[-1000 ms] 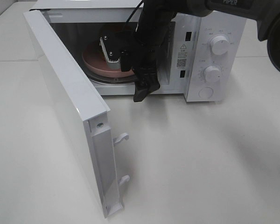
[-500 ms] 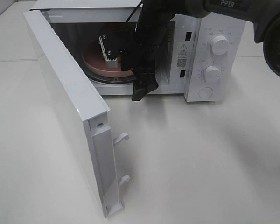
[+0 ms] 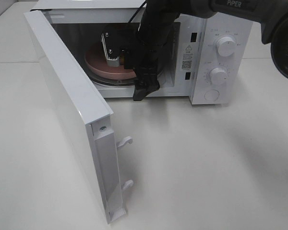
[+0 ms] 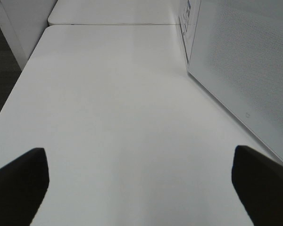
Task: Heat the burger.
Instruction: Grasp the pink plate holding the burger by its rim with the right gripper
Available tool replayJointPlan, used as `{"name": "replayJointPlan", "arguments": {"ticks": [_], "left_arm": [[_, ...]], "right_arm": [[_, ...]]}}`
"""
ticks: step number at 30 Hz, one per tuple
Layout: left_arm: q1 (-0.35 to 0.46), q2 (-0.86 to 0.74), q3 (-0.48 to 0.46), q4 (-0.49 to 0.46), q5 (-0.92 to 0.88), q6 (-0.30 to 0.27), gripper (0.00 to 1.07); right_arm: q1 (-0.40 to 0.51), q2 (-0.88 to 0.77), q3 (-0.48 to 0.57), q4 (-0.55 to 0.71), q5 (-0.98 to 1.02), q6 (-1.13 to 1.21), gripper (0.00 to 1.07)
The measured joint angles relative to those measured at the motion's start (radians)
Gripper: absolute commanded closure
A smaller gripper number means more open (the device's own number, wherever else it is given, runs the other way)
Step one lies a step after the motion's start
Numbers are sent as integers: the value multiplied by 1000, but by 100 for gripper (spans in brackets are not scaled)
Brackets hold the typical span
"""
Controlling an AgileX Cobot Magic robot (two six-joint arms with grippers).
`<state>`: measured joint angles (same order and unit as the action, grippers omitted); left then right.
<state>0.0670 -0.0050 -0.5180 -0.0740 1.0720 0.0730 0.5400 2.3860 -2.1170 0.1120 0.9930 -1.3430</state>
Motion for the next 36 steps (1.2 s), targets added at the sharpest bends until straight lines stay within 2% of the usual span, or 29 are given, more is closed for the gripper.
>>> {"name": "replayJointPlan", "arguments": {"ticks": [12,23,36], "left_arm": [[0,0,0,0,0,0,6],[0,0,0,0,0,0,6],[0,0,0,0,0,0,6]], "right_arm": [[0,1,0,-54,-53,88,11],[0,36,-44,-58,-77,105,11],[0,54,-47,-26,-129,64,11]]}}
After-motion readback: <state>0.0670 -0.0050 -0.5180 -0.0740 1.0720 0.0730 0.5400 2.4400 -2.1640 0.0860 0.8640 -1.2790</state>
